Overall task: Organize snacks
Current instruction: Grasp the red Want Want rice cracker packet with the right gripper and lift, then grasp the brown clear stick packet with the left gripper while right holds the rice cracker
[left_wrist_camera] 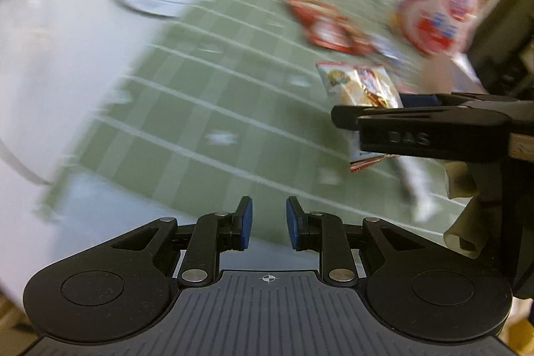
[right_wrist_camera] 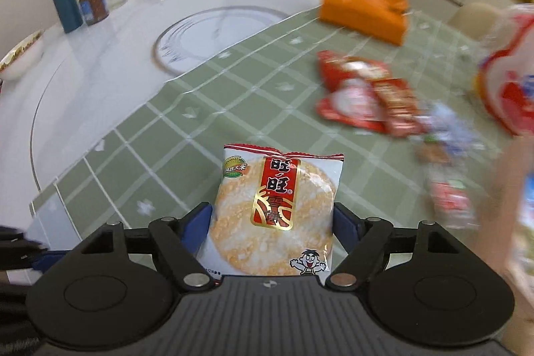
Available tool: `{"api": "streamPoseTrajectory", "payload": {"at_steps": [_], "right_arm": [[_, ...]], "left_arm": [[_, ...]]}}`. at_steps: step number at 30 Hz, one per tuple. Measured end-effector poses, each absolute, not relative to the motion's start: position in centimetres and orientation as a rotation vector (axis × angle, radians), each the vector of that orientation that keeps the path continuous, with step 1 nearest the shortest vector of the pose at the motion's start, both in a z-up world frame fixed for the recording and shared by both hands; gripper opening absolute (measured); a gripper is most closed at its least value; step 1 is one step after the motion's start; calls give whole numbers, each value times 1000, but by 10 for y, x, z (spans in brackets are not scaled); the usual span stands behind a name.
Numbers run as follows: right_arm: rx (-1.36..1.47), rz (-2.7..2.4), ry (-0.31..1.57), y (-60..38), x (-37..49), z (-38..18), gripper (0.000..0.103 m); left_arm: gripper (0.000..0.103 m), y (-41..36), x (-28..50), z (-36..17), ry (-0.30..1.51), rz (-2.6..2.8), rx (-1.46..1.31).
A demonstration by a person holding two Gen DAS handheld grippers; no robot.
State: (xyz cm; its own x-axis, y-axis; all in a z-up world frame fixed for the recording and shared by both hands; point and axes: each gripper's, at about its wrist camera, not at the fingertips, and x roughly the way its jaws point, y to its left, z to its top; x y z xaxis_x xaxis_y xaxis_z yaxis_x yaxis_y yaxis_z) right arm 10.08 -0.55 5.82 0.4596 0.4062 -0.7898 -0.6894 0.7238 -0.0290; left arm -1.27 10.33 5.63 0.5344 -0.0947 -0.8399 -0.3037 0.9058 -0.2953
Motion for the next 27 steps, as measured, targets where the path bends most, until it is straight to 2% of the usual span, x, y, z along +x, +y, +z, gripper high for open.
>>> {"api": "streamPoseTrajectory", "payload": {"at_steps": [5,14,19,20,24,27], "right_arm": [[-400,654,835,-81,92,66,77],[-288,462,867,-168,87,36,77],[-218,503,929,-181,81,20,77],[-204,518,945,-182,79,17,77],[-190,534,933,-180,76,12,79],[-230,547,918,-175,70,9,87]], "left_arm": [[25,51,17,52,1030,-42,-448],[25,-6,66,48,1058,-17,-459],[26,-27,98,46,1093,65,-322],[29,-30,103,45,1103,70,-291],[31,-42,113,46,1111,79,-224],[32,-47,115,50,1108,66,-233]]}}
